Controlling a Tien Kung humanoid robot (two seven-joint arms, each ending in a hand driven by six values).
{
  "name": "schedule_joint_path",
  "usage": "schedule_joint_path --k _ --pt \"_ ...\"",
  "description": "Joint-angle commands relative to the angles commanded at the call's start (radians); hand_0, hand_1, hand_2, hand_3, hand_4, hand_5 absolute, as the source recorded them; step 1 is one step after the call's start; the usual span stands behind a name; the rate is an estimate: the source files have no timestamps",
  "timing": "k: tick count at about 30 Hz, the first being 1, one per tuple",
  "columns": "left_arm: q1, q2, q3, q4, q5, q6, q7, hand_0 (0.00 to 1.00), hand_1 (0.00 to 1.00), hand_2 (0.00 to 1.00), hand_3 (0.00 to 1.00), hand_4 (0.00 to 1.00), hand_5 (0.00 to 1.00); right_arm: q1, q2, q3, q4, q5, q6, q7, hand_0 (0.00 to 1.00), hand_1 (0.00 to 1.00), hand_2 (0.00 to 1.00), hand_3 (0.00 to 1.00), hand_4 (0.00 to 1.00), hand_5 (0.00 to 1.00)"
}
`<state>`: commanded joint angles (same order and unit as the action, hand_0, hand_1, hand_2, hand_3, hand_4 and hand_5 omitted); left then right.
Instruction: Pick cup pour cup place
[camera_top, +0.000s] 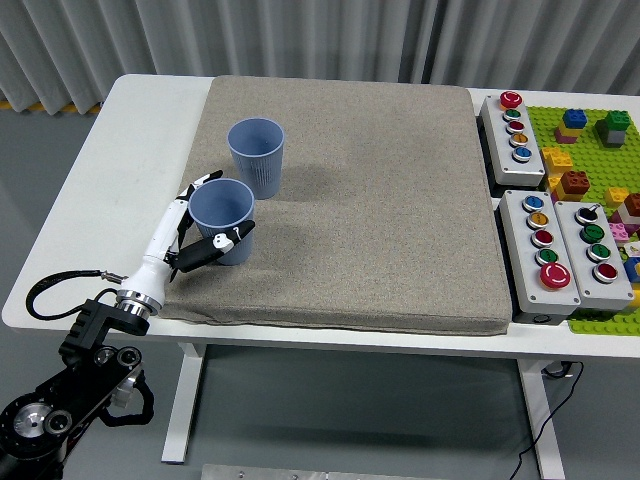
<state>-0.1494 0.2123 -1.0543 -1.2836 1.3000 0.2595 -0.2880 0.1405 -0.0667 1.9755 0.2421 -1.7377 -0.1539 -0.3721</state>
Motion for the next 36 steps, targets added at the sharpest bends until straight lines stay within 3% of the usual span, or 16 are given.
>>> schedule_joint_path --k 14,36 --pt "0.009 0.008 -0.012 -0.029 0.017 -0.035 0.023 0.855 0.859 0.998 0.998 0.991 0.454 0.003 -0.001 -0.003 0.000 0.004 0.000 0.001 0.640 0.600 0.508 0.578 0.002 0.002" --pt "0.029 0.022 -0.030 -0.043 0.022 -0.045 0.034 0.879 0.895 0.998 0.998 0.996 0.460 0.003 -0.001 -0.002 -0.001 0.002 0.002 -0.001 0.641 0.600 0.508 0.578 0.002 0.002"
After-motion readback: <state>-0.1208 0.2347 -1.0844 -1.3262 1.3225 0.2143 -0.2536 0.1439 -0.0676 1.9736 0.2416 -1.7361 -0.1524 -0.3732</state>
